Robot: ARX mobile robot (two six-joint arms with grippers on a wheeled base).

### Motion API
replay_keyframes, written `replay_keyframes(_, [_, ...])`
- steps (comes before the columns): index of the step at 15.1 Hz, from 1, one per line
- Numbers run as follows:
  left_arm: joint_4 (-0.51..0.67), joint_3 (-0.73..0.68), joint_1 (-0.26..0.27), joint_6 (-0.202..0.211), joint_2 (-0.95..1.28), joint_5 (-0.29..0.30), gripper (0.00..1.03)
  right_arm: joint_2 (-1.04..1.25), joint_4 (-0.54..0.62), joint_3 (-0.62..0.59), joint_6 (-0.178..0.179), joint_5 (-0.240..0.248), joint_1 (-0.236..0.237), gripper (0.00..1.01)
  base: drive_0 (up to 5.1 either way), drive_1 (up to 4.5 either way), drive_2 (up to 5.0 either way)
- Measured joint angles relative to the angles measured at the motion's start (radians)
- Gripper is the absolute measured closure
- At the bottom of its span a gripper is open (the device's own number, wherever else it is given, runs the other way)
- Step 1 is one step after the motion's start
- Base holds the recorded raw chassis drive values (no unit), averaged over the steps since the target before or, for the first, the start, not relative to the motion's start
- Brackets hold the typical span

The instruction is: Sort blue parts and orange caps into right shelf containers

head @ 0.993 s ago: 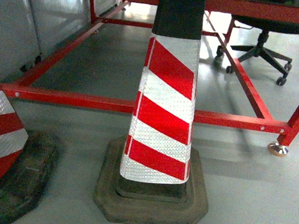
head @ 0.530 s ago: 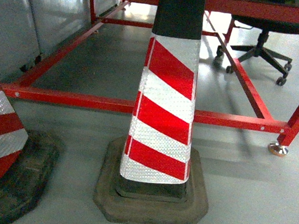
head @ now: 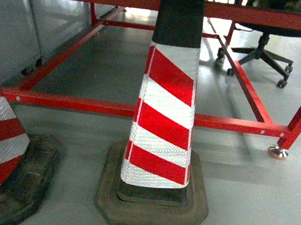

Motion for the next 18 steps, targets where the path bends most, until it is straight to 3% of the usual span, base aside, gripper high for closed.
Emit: replay_keyframes(18, [0.004,0.0,0.0,0.0,0.0,-0.001,0.05,0.0,0.002,0.0,0.008,0.001,0.0,0.03,0.0,0.0,0.0])
